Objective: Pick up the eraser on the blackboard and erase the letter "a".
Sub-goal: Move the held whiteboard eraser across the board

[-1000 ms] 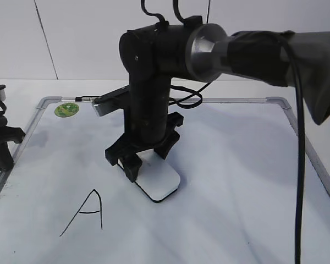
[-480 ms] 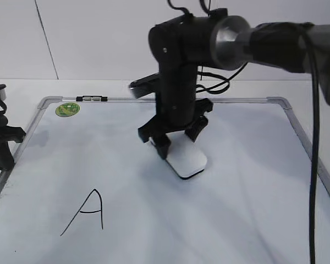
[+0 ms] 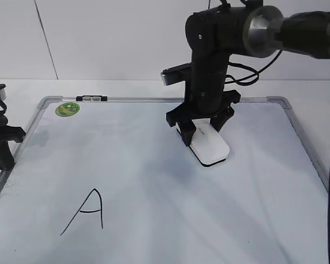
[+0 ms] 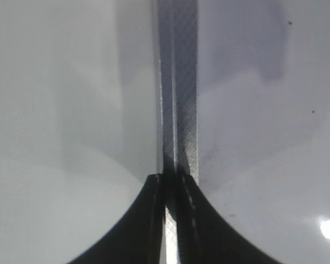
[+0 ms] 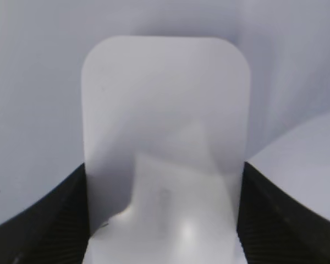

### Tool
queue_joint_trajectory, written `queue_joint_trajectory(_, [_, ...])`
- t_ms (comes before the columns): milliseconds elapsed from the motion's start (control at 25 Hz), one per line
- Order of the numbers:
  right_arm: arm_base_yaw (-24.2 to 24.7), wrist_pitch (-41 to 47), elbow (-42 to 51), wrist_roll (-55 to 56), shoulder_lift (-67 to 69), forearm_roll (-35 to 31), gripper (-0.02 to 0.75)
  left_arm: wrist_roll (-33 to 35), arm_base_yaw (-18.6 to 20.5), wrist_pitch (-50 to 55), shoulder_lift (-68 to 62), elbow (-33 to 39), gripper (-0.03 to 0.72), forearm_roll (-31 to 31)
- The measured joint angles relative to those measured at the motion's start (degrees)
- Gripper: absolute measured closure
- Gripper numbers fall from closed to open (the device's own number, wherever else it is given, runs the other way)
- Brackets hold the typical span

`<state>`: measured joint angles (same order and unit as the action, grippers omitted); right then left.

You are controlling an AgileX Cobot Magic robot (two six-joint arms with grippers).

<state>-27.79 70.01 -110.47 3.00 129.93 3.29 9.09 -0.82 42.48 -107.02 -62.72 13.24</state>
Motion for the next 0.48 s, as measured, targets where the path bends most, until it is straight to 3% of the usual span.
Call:
queue_joint_trajectory(280, [0.2, 0.1, 2.3, -0.2, -10.4, -0.3, 0.164, 0.0, 0.0, 0.0, 0.0, 0.0, 0.657, 0.0])
queue_joint_trajectory(480, [0.4, 0.1, 11.9, 0.4, -16.7, 2.0, 0.165, 0.0, 0.0, -0.1, 0.0, 0.0, 0.657, 0.0])
